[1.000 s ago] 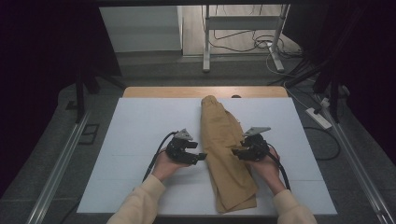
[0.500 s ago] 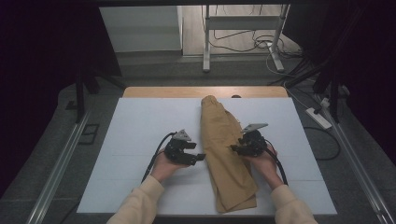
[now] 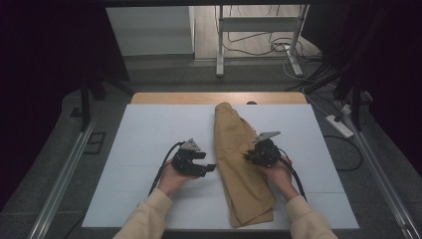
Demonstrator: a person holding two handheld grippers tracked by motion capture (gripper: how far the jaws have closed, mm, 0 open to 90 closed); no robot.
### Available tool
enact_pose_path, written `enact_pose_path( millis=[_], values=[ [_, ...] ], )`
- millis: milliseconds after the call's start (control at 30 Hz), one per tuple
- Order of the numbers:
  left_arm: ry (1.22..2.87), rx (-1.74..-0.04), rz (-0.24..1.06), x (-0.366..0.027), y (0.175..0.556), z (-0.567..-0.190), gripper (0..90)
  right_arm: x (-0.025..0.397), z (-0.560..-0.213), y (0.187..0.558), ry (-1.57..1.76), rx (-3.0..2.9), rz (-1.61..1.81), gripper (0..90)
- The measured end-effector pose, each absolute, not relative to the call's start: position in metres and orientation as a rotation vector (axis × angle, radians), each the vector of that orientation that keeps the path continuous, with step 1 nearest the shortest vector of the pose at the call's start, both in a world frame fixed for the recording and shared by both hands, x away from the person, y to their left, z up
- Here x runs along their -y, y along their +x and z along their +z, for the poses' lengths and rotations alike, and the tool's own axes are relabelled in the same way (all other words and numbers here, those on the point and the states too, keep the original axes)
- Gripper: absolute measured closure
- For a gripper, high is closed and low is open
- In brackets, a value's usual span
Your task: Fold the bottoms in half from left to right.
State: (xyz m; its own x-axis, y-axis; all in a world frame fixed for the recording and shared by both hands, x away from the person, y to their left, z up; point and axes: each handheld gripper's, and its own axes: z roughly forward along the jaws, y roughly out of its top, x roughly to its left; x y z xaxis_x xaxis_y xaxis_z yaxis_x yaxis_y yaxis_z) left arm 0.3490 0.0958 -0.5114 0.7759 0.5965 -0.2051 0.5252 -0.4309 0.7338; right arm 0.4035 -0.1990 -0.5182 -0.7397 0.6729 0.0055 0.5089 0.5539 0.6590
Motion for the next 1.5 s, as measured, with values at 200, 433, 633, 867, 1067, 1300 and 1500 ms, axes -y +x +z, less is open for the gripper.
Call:
enact_pose_path(
  millis=[200,433,633,867,1067,1300,1500],
  values=[
    [2.123,-0.831,0.110,-0.096,0.349,-0.511,32.8,0.197,-0.516,0.400,0.957,-2.543,0.941,86.4],
    [2.113,-0.836,0.112,-0.099,0.348,-0.510,32.7,0.206,-0.507,0.397,0.974,-2.510,0.940,86.7],
    [2.109,-0.839,0.116,-0.100,0.348,-0.509,32.6,0.214,-0.504,0.392,0.989,-2.504,0.924,86.6],
    [2.111,-0.841,0.120,-0.101,0.348,-0.509,32.2,0.218,-0.508,0.390,1.013,-2.519,0.876,86.5],
    [2.104,-0.847,0.124,-0.104,0.348,-0.507,32.0,0.218,-0.508,0.388,1.016,-2.520,0.852,86.4],
    [2.104,-0.848,0.125,-0.104,0.348,-0.508,31.5,0.220,-0.508,0.388,1.021,-2.510,0.851,78.8],
    [2.101,-0.851,0.127,-0.105,0.348,-0.507,31.1,0.220,-0.502,0.384,1.011,-2.454,0.924,53.3]
  ],
)
